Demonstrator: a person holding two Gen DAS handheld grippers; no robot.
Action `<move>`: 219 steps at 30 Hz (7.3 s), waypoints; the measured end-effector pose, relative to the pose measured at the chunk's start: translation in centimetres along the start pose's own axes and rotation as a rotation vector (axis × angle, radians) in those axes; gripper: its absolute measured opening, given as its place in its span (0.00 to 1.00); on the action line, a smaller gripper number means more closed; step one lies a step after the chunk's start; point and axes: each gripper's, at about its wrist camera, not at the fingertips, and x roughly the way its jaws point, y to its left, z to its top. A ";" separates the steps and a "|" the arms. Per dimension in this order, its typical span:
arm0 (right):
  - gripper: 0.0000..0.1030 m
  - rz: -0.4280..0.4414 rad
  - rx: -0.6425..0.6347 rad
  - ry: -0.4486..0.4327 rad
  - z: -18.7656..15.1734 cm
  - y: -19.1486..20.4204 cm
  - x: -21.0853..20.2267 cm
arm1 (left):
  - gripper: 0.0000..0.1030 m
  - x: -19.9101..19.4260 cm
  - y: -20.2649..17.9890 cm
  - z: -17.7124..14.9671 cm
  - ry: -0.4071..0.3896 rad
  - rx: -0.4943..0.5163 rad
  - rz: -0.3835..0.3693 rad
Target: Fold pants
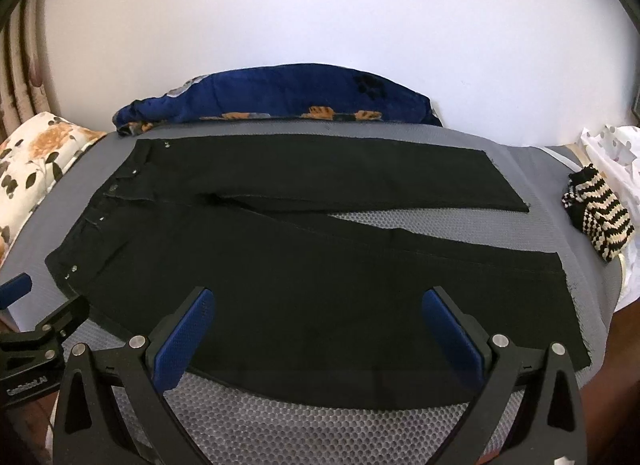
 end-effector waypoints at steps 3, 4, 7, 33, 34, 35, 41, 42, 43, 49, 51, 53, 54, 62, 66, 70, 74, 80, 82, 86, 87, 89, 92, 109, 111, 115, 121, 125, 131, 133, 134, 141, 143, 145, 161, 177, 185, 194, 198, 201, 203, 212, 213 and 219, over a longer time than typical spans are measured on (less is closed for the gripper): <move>1.00 -0.010 0.000 0.002 -0.1 -0.1 0.2 | 0.99 -0.2 -0.3 0.1 -0.012 0.019 0.008; 1.00 -0.012 0.001 0.001 0.0 -0.1 0.2 | 0.99 -0.3 -0.3 0.0 -0.014 0.018 0.002; 1.00 -0.015 0.004 -0.002 -0.2 -0.1 0.2 | 0.99 -0.6 -0.3 0.1 -0.026 0.019 -0.019; 1.00 -0.046 0.036 0.030 -0.4 -1.0 0.8 | 0.99 -0.5 -1.6 0.0 -0.016 0.056 -0.037; 1.00 -0.046 0.036 0.032 -0.4 -0.9 0.8 | 0.99 -0.5 -1.6 0.0 -0.015 0.057 -0.038; 1.00 -0.044 0.037 0.033 -0.4 -0.9 0.8 | 0.99 -0.4 -1.6 0.0 -0.014 0.059 -0.037; 1.00 -0.044 0.037 0.038 -0.3 -1.0 1.0 | 0.99 -0.3 -1.7 -0.2 -0.004 0.067 -0.041; 1.00 -0.045 0.037 0.039 -0.3 -1.0 1.0 | 0.99 -0.3 -1.7 -0.2 -0.003 0.068 -0.043; 1.00 -0.043 0.038 0.040 -0.3 -1.0 1.0 | 0.99 -0.3 -1.7 -0.2 -0.003 0.068 -0.042; 1.00 -0.040 0.038 0.043 -0.3 -1.0 1.1 | 0.99 -0.2 -1.7 -0.2 -0.001 0.071 -0.041; 1.00 -0.042 0.035 0.042 -0.4 -0.9 1.1 | 0.99 -0.2 -1.7 -0.2 -0.002 0.070 -0.043; 1.00 -0.039 0.035 0.045 -0.4 -0.9 1.1 | 0.99 -0.2 -1.7 -0.2 -0.002 0.070 -0.042; 1.00 -0.039 0.035 0.046 -0.4 -0.9 1.2 | 0.99 -0.2 -1.7 -0.2 -0.001 0.070 -0.041; 1.00 -0.041 0.034 0.047 -0.3 -1.0 1.3 | 0.99 -0.1 -1.7 -0.2 0.000 0.070 -0.040; 1.00 -0.042 0.034 0.046 -0.3 -1.0 1.3 | 0.99 -0.1 -1.7 -0.3 0.000 0.070 -0.040; 1.00 -0.040 0.032 0.045 -0.3 -1.0 1.2 | 0.99 -0.1 -1.6 -0.3 -0.002 0.067 -0.041; 1.00 -0.041 0.032 0.041 -0.3 -0.9 1.2 | 0.99 0.0 -1.4 0.0 -0.002 0.065 -0.040; 1.00 -0.041 0.030 0.041 -0.2 -0.9 1.2 | 0.99 0.3 -0.7 0.5 -0.008 0.058 -0.034; 1.00 -0.040 0.027 0.041 -0.1 -0.8 1.3 | 0.99 0.4 -0.5 0.6 -0.013 0.055 -0.031; 1.00 -0.026 0.020 0.031 -0.1 -0.9 1.3 | 0.99 1.0 0.2 0.9 -0.011 0.041 -0.027; 1.00 -0.021 0.014 0.029 -0.1 -0.8 1.3 | 0.99 1.2 0.5 1.0 -0.010 0.040 -0.023; 1.00 -0.009 0.011 0.018 -0.1 -0.8 1.3 | 0.99 1.5 0.9 1.4 -0.011 0.037 -0.017; 1.00 -0.013 -0.004 0.010 0.1 -0.4 1.4 | 0.99 2.2 1.7 2.1 -0.012 0.033 -0.009; 1.00 -0.031 -0.051 0.013 4.3 0.4 4.5 | 0.90 7.4 8.3 11.4 -0.055 0.001 0.039; 1.00 0.004 -0.056 0.020 5.2 0.7 5.2 | 0.85 8.4 9.1 12.5 -0.053 -0.006 0.029; 1.00 0.081 -0.059 0.026 6.8 1.3 6.5 | 0.76 11.0 11.1 14.6 -0.009 0.003 -0.035; 1.00 0.193 -0.081 0.040 9.6 2.9 8.7 | 0.52 16.1 15.0 17.4 0.079 -0.102 -0.242; 1.00 0.280 -0.081 0.055 11.5 3.8 10.2 | 0.45 19.8 17.6 19.1 0.126 -0.185 -0.380; 1.00 0.302 -0.056 0.102 12.8 4.9 13.5 | 0.42 25.3 20.5 21.0 0.196 -0.259 -0.438; 1.00 0.308 -0.051 0.121 12.9 5.2 14.6 | 0.42 27.2 21.6 21.6 0.214 -0.284 -0.462; 1.00 0.307 -0.052 0.129 13.0 5.3 15.1 | 0.42 27.8 22.1 21.8 0.222 -0.292 -0.484; 1.00 0.299 -0.073 0.159 13.9 6.4 18.4 | 0.32 32.0 23.6 22.8 0.279 -0.367 -0.652; 1.00 0.302 -0.073 0.159 14.3 6.5 18.9 | 0.32 32.9 23.6 22.8 0.303 -0.372 -0.664; 1.00 0.312 -0.070 0.157 14.7 6.6 19.5 | 0.29 33.7 23.5 22.8 0.323 -0.372 -0.675; 1.00 0.319 -0.071 0.182 14.7 7.5 22.1 | 0.26 35.4 24.6 23.4 0.306 -0.375 -0.754; 1.00 0.342 -0.077 0.197 15.2 7.4 24.2 | 0.18 36.8 21.7 24.5 0.294 -0.329 -0.749; 1.00 0.344 -0.099 0.179 15.6 7.5 24.2 | 0.13 36.4 19.5 24.0 0.339 -0.258 -0.740; 1.00 0.374 -0.123 0.187 15.7 6.7 24.0 | 0.09 36.4 21.4 24.1 0.329 -0.327 -0.749; 1.00 0.427 -0.156 0.214 16.6 5.7 24.9 | 0.07 33.0 20.5 24.5 0.206 -0.239 -0.732; 1.00 0.441 -0.219 0.216 17.7 5.2 25.3 | 0.07 29.4 20.0 24.7 0.121 -0.181 -0.777; 0.99 0.454 -0.270 0.208 19.0 4.8 25.7 | 0.07 26.9 19.9 24.7 0.071 -0.140 -0.814; 0.98 0.599 -0.411 0.299 24.8 4.2 29.5 | 0.07 19.1 19.1 22.9 -0.042 -0.082 -0.912; 0.98 0.617 -0.433 0.317 25.1 4.5 30.0 | 0.07 18.8 19.1 22.7 -0.042 -0.081 -0.918; 0.78 0.740 -0.619 0.462 25.1 6.1 32.4 | 0.07 17.8 19.4 22.4 -0.045 -0.083 -0.898</move>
